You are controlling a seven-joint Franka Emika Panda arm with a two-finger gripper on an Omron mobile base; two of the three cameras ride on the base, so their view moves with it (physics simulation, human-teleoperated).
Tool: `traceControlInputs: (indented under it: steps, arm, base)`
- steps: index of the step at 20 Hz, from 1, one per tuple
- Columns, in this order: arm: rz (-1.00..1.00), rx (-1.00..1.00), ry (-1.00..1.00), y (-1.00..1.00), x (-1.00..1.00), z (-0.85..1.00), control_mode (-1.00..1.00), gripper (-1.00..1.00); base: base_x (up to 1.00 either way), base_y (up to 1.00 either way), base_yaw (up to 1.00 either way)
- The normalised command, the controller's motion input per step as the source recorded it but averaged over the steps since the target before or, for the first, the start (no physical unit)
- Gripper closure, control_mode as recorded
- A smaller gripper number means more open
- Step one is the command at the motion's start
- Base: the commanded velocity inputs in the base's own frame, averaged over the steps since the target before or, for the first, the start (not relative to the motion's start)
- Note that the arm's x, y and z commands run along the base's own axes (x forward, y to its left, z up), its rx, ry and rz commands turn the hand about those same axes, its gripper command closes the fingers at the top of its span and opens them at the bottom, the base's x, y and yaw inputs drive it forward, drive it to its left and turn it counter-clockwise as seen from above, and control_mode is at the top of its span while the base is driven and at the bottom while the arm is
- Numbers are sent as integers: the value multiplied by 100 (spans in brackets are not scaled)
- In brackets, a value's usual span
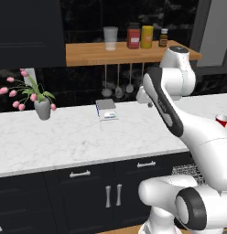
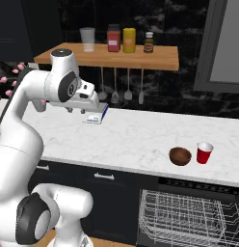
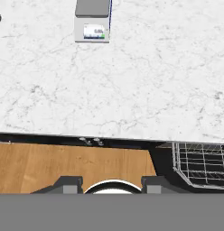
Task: Pick up the cup and bowl from the counter, place them in the dishwasher, and close the dishwasher door.
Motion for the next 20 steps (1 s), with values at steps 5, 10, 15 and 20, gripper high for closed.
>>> traceControlInputs:
  steps: [5,10,15,20]
  arm:
    - [-11,0,0,-28,-48,0,-100,-100]
    - [-19,1,0,-48,-65,0,-100,-100]
    - [-15,0,-4,-29,-31,0,-100,-100]
    - [-6,0,1,-26,16,-33,-100,-100]
  base:
    - [0,0,0]
    - [0,0,0]
    - [0,0,0]
    - [0,0,0]
